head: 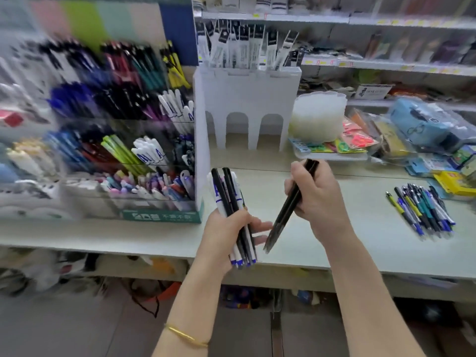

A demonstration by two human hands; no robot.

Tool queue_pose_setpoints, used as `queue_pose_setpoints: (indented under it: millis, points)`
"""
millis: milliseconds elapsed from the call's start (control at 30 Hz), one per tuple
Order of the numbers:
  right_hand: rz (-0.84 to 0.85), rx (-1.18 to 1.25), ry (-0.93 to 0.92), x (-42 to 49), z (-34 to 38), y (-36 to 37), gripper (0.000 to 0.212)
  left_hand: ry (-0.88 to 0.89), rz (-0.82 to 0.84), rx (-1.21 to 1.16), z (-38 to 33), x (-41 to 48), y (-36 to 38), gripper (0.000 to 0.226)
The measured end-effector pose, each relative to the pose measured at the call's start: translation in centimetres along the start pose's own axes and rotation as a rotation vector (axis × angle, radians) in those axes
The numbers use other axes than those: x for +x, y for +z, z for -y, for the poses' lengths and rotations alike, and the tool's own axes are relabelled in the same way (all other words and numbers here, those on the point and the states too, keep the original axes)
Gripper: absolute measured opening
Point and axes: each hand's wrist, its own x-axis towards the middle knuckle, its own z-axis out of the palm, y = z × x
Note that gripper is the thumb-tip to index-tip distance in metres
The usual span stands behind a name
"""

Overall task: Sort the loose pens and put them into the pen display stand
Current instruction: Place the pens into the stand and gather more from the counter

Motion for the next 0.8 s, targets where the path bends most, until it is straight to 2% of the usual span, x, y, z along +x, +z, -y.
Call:
queue_pose_setpoints:
  millis: [33,233,400,500,667,800]
  points:
    - [0.001,-0.008,-0.031,0.3,0.3,1.6,0.017,0.027,-0.035,0.020,-0.6,0.2,-1.4,0.004]
    - [0.219,-0.049,-0.042,1.0,2.0,13.6,0.018,0.215,-0.067,0.321,-5.1,1.5,-10.3,0.013]
    - [0.199,-0.110,-0.126,2.5,1.7,22.2,0.023,0.339,-0.040,0.392,-9.8,2.6,-16.6,0.018]
    - [0.194,-0.158,-0.179,3.4,1.9,25.7,0.021,0.316,0.000,0.446,-11.6,3.5,-19.8,0.017]
    - [0.234,-0.098,-0.116,4.8,1.6,29.4,0.015,0.248,0.072,0.462,-13.5,4.3,-23.4,0.021]
    - [0.262,-0.128,-0.143,6.2,1.6,30.8,0.009,0.232,0.076,0.430,-14.3,5.3,-25.1,0.021]
